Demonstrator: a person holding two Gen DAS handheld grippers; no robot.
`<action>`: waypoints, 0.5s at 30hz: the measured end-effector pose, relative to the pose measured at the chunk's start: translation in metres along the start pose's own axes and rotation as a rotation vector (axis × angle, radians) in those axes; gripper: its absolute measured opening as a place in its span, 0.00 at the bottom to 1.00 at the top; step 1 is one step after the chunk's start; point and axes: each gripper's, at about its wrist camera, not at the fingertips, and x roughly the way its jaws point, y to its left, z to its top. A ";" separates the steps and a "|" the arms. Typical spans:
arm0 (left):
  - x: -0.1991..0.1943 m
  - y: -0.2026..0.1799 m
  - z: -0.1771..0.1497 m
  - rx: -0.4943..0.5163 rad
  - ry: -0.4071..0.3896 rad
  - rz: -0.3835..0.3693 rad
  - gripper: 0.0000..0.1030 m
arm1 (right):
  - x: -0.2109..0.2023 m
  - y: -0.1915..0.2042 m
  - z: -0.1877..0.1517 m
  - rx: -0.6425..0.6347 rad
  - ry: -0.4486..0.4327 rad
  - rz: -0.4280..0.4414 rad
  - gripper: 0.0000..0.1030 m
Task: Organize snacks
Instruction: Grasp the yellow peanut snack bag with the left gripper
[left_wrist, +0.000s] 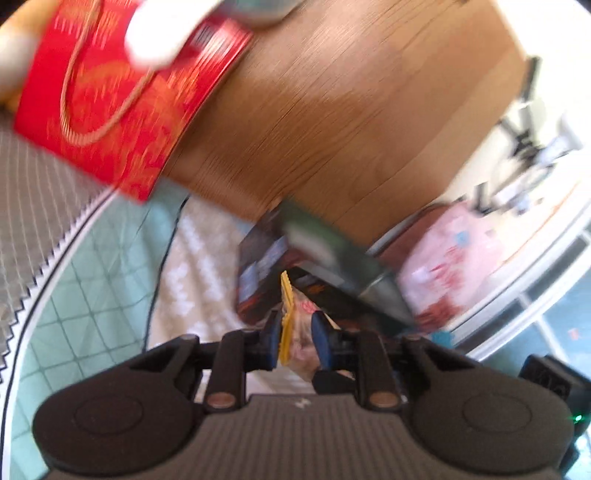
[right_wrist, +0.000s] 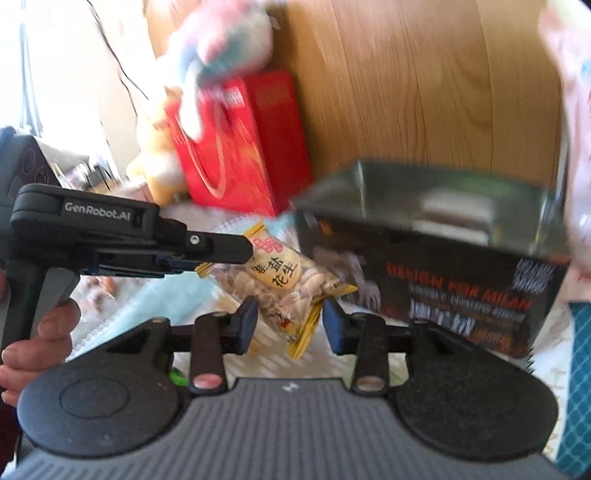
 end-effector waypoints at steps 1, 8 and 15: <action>-0.009 -0.007 -0.002 0.013 -0.021 -0.020 0.18 | -0.009 0.003 0.001 -0.004 -0.025 0.002 0.40; -0.028 -0.040 -0.050 0.051 -0.001 -0.091 0.21 | -0.082 0.014 -0.027 -0.054 -0.122 -0.040 0.40; -0.001 -0.052 -0.096 0.054 0.166 -0.118 0.22 | -0.119 0.003 -0.079 -0.010 -0.102 -0.175 0.40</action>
